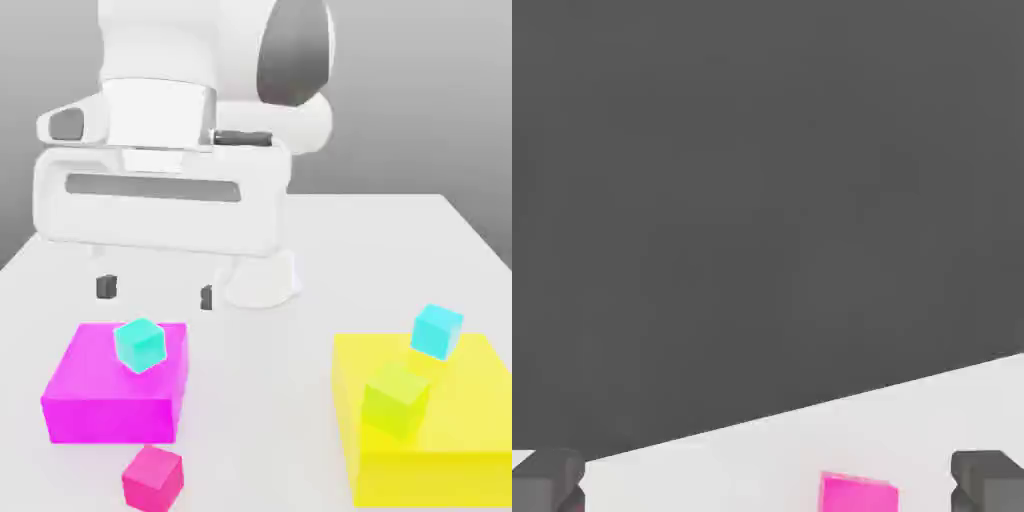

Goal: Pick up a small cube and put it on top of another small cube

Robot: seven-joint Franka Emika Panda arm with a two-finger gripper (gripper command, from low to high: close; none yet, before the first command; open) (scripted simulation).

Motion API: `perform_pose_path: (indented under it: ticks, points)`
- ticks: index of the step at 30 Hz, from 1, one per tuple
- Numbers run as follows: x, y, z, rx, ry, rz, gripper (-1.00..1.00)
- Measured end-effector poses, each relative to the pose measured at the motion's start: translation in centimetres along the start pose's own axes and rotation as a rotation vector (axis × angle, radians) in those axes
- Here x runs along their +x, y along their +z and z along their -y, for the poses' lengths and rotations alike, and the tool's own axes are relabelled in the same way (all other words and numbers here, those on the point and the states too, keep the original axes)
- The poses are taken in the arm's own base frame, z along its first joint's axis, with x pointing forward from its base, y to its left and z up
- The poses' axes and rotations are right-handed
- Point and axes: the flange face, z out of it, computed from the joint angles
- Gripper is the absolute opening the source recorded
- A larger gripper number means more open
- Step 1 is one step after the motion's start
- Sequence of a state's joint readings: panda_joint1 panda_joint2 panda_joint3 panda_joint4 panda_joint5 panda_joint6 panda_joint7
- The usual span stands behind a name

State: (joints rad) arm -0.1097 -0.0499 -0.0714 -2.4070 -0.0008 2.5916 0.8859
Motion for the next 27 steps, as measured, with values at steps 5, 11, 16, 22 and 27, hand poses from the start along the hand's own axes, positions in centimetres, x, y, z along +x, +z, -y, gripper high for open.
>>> perform_pose_path:
  ticks: [5, 11, 16, 22, 27]
  points:
    - [-0.2, 9.0, -3.6, -0.112, 0.061, 0.079, 0.0]
    - [-1.5, 18.1, -7.2, -0.189, 0.103, 0.135, 0.0]
    - [-2.1, 21.2, -7.9, -0.191, 0.104, 0.136, -1.0]
    - [-1.9, 20.2, -7.7, -0.191, 0.104, 0.136, -1.0]
    - [-2.7, 14.2, -5.0, -0.181, 0.063, 0.147, -1.0]
